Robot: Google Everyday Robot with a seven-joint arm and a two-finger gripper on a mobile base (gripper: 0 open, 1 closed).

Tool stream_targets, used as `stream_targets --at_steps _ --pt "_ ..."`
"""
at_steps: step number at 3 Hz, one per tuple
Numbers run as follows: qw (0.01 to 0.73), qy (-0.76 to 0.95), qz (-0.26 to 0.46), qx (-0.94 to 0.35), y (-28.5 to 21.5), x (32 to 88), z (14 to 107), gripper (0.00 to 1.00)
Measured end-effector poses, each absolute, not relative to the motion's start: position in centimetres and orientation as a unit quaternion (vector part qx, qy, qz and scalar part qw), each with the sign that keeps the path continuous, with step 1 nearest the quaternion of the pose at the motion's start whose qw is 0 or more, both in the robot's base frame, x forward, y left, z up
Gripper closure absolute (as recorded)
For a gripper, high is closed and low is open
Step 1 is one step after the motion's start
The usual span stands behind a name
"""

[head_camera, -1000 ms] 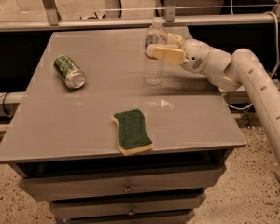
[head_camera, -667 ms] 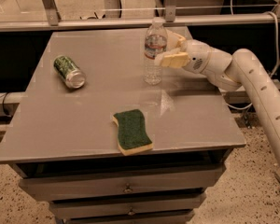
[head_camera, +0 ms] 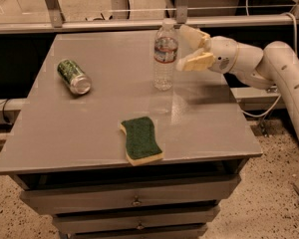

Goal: Place water bottle upright

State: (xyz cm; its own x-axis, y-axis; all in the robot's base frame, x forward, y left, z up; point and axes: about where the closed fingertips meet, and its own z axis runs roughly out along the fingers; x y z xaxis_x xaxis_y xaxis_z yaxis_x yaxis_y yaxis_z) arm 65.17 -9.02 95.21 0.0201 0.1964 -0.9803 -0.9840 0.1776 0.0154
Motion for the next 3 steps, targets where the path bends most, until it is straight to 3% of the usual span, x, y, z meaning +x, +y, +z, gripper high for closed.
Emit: stream_targets --at_steps 2,3 --pt "0.567 0.561 0.372 -0.474 -17.7 63.1 97.8 0.0" --pt "0.567 0.563 0.37 -0.475 -17.8 63.1 97.8 0.0"
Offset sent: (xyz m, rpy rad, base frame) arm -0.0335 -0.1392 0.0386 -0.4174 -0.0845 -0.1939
